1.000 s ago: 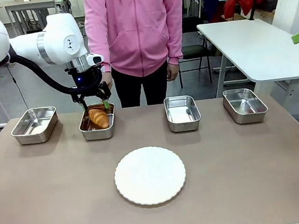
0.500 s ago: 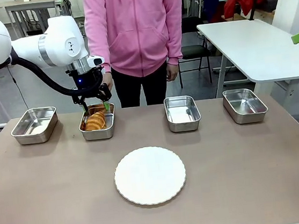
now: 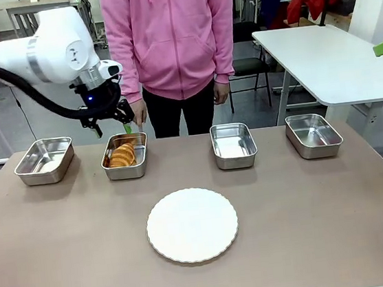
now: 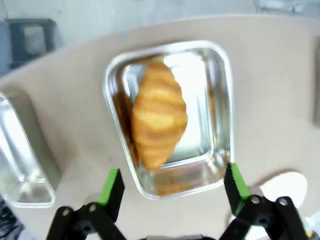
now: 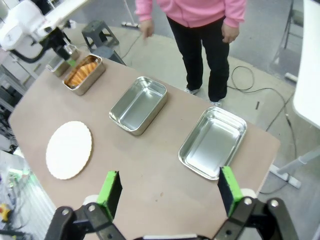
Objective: Place the bread in the container.
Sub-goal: Place the Butter Roll into the Airtight Container indicated by the human.
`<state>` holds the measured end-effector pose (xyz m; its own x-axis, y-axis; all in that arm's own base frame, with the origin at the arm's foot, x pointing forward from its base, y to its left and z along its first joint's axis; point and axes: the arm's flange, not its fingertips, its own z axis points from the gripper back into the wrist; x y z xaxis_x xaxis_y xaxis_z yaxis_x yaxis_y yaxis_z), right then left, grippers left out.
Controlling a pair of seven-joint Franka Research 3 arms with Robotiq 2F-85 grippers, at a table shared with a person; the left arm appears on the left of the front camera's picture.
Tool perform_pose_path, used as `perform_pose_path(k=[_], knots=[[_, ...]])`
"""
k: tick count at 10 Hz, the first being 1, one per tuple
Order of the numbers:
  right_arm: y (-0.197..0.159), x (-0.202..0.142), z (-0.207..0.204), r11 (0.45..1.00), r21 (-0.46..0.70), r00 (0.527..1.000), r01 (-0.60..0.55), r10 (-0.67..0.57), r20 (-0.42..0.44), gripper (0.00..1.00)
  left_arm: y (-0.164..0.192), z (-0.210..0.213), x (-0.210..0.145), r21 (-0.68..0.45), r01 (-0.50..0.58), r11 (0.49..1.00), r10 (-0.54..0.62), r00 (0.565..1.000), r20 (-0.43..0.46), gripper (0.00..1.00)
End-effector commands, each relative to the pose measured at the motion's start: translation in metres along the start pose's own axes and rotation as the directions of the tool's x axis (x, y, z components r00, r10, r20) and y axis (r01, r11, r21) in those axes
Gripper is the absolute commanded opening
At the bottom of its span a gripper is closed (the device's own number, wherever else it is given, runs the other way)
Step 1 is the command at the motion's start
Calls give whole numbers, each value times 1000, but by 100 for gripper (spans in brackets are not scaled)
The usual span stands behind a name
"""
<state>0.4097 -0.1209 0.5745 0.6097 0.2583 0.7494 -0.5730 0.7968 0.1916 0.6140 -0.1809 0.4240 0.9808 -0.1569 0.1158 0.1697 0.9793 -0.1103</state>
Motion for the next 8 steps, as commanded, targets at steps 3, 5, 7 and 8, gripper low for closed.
perform_pose_path(k=[3,5,7,8], knots=[[-1,1,0,1000,18,1000,-6,5,29,100,-4,21,-159,61,-47,997,35,983,181,100],[-1,1,0,1000,18,1000,-6,5,29,100,0,10,-207,112,-28,993,5,980,199,100],[-1,1,0,1000,18,1000,-6,5,29,100,5,-1,-242,41,29,999,-37,976,215,100],[-1,1,0,1000,18,1000,-6,5,29,100,8,-3,-248,21,23,1000,-27,972,234,100]])
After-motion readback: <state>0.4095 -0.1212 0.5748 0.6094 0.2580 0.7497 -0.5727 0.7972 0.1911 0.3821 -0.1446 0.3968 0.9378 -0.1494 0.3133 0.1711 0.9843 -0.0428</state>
